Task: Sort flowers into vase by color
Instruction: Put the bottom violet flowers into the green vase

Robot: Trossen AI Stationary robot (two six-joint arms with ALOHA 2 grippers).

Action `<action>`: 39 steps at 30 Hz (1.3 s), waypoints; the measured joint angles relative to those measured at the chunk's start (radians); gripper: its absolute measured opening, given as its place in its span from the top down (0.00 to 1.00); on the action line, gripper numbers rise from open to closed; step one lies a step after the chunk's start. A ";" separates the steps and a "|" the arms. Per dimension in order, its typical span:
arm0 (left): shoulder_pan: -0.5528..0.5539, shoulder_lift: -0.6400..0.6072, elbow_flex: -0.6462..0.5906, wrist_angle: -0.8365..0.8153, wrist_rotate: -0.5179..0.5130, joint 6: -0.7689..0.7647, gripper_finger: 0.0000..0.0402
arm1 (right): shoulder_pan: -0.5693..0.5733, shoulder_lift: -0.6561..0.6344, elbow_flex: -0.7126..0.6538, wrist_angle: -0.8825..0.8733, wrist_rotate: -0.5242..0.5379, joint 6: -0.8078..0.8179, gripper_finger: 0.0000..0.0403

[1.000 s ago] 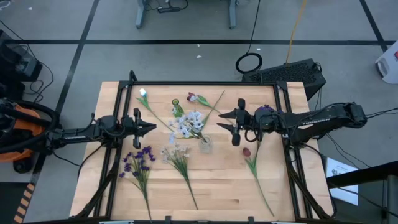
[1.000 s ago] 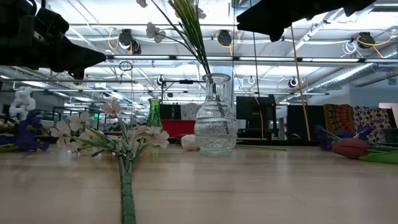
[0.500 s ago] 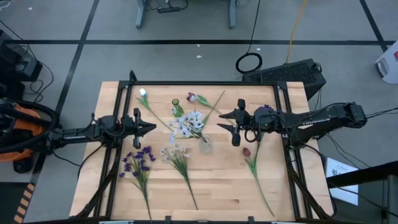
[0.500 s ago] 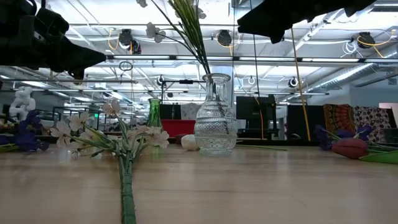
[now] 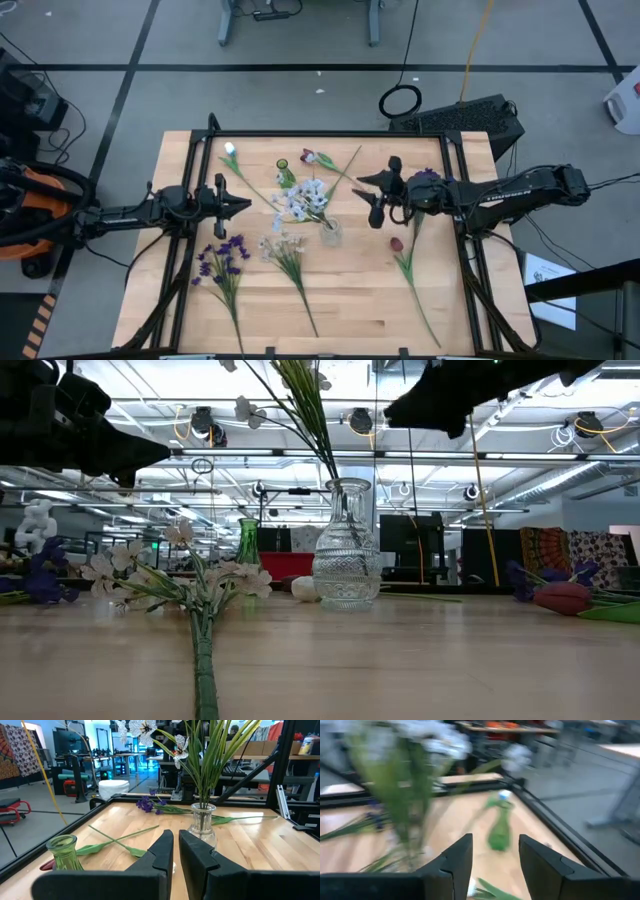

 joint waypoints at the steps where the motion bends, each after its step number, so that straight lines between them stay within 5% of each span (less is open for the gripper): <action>1: 0.000 0.000 0.000 0.000 0.000 0.000 0.91 | 0.000 0.000 0.000 -0.016 0.039 0.028 0.63; 8: 0.000 0.000 0.000 0.000 0.000 0.000 0.91 | 0.000 0.000 0.000 -0.149 0.177 0.245 0.63; 17: 0.000 0.000 0.000 0.000 0.000 0.000 0.91 | -0.035 0.000 0.000 -0.315 0.169 0.466 0.63; 30: 0.000 0.000 0.000 0.000 0.000 0.000 0.91 | -0.123 0.000 0.000 -0.595 0.081 0.787 0.66; 39: 0.000 0.000 0.000 0.000 0.000 0.000 0.91 | -0.177 0.000 0.000 -0.616 -0.037 0.795 0.71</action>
